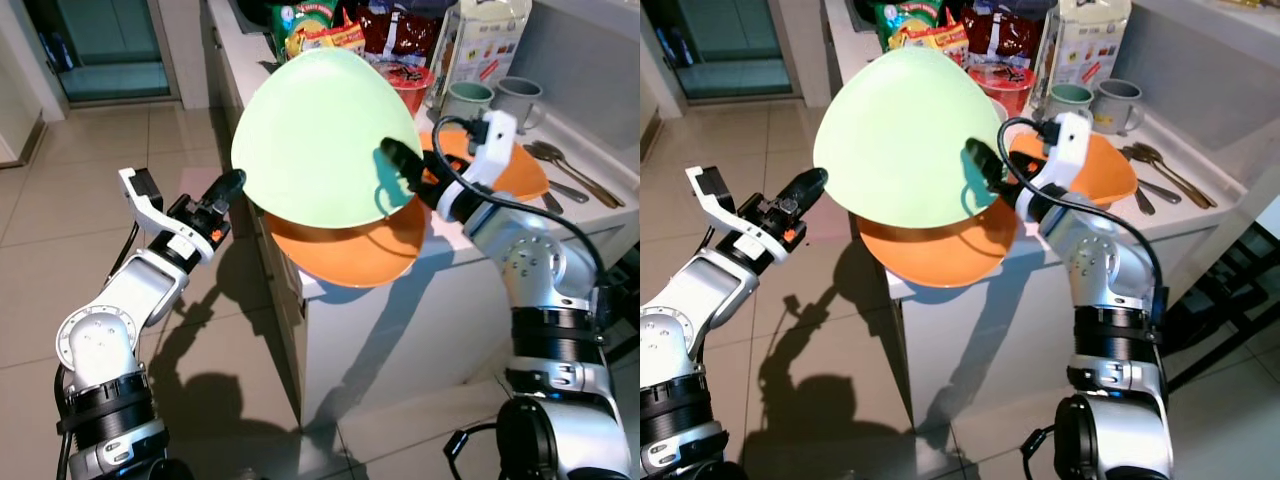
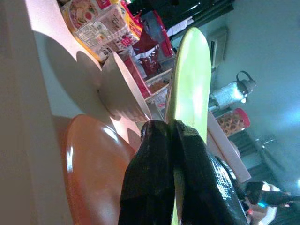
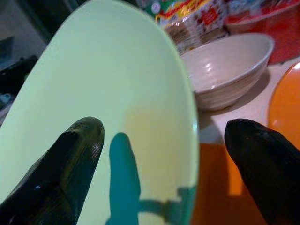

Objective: Setting the table

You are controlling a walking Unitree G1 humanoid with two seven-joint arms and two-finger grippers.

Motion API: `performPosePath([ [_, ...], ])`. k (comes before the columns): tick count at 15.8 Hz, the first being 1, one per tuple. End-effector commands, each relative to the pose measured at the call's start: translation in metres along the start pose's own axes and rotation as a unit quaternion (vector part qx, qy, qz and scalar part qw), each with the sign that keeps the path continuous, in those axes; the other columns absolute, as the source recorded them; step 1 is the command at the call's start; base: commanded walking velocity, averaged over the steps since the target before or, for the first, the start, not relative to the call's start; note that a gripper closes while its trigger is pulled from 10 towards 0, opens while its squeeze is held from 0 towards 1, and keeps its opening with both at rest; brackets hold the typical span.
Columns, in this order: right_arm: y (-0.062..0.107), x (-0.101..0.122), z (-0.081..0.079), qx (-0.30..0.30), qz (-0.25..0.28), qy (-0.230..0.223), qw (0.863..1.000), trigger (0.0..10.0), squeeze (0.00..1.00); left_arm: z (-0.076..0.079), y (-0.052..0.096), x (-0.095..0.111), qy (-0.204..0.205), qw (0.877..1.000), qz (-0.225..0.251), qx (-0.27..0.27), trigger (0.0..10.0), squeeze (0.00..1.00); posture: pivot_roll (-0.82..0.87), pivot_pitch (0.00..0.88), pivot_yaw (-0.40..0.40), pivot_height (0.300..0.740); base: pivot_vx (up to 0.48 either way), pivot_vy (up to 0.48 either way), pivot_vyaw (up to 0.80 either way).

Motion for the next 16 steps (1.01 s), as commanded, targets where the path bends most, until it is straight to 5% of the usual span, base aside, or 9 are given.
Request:
performPosePath([
  [1, -0.003, 0.000, -0.005, 0.015, -0.005, -0.021, 1.000, 10.0, 1.00, 0.016, -0.001, 0.004, 0.005, 0.999, 0.008, -0.037, 0.0, 0.00, 0.05, 0.000, -0.042, 0.740, 0.000, 0.000, 0.00],
  [3, -0.005, -0.003, -0.013, 0.035, -0.009, -0.051, 0.998, 10.0, 1.00, 0.016, -0.001, 0.005, 0.007, 0.999, 0.007, -0.037, 0.0, 0.00, 0.05, 0.000, -0.042, 0.740, 0.000, 0.000, 0.00],
  [4, -0.006, -0.003, -0.016, 0.046, -0.010, -0.067, 0.997, 10.0, 0.24, 0.016, -0.001, 0.005, 0.007, 0.999, 0.007, -0.038, 0.0, 0.00, 0.05, 0.000, -0.043, 0.740, 0.000, 0.000, 0.00],
  [5, -0.006, -0.004, -0.021, 0.063, -0.009, -0.092, 0.994, 10.0, 0.00, 0.015, -0.001, 0.006, 0.007, 0.999, 0.006, -0.038, 0.0, 0.00, 0.05, 0.000, -0.043, 0.740, 0.000, 0.000, 0.00],
  [6, -0.006, -0.004, -0.022, 0.069, -0.006, -0.105, 0.992, 3.0, 0.00, 0.015, -0.001, 0.006, 0.007, 0.999, 0.006, -0.038, 0.0, 0.00, 0.05, 0.000, -0.042, 0.740, 0.000, 0.000, 0.00],
  [7, -0.006, -0.003, -0.023, 0.074, -0.002, -0.120, 0.990, 0.0, 0.00, 0.015, -0.002, 0.007, 0.007, 0.999, 0.006, -0.039, 0.0, 0.00, 0.05, 0.000, -0.041, 0.740, 0.000, 0.000, 0.00],
  [16, 0.001, -0.002, -0.027, 0.094, 0.011, -0.161, 0.982, 0.0, 0.00, 0.008, -0.003, 0.016, 0.017, 0.999, 0.024, -0.028, 0.0, 0.00, 0.04, 0.000, -0.033, 0.740, 0.000, 0.000, 0.00],
])
Point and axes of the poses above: a point about 5 cm out from each wrist's last joint towards the gripper, its own y axis pointing back from the gripper into the wrist, its own x axis along the axis of the wrist's last joint, z = x × y, the point moved 4 cm from there along -y, pointing out of the wrist towards the gripper, and after that the axes turned 2 degrees about y, right-handed, at the moved point
